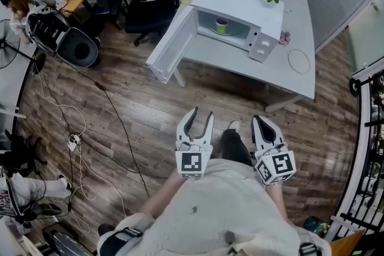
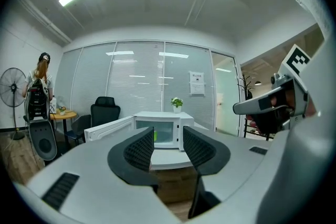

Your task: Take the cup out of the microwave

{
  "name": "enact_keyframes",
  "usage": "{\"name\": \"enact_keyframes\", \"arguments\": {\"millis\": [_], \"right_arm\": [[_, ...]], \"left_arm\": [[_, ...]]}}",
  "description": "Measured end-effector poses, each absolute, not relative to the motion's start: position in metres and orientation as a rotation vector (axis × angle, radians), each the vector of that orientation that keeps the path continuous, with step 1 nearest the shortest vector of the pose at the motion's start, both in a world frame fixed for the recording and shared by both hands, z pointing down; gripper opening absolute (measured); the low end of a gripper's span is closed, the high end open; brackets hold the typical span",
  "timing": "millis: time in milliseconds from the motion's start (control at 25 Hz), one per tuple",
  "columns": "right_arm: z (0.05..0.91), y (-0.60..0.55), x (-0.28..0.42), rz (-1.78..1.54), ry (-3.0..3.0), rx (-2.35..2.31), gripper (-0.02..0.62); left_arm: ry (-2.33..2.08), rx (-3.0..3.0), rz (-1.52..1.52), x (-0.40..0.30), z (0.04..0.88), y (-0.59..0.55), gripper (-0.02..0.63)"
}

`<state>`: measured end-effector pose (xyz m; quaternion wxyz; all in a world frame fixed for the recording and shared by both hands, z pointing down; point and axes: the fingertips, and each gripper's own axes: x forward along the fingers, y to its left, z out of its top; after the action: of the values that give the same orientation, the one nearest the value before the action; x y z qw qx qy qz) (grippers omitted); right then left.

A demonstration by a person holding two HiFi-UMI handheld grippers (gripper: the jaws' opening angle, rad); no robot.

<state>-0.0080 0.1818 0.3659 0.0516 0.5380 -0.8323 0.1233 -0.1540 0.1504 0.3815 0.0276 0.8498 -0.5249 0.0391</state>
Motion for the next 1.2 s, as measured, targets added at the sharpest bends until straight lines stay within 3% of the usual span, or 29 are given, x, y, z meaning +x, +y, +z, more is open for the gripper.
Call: {"name": "enact_keyframes", "arguments": {"millis": [1200], "right_arm": [[0.367,-0.07,0.036,0.387,-2.66,1.375,0.009]], "left_arm": [[-1.776,2.46,0.198,-0.101,0.397,-0.064,0.198]]}}
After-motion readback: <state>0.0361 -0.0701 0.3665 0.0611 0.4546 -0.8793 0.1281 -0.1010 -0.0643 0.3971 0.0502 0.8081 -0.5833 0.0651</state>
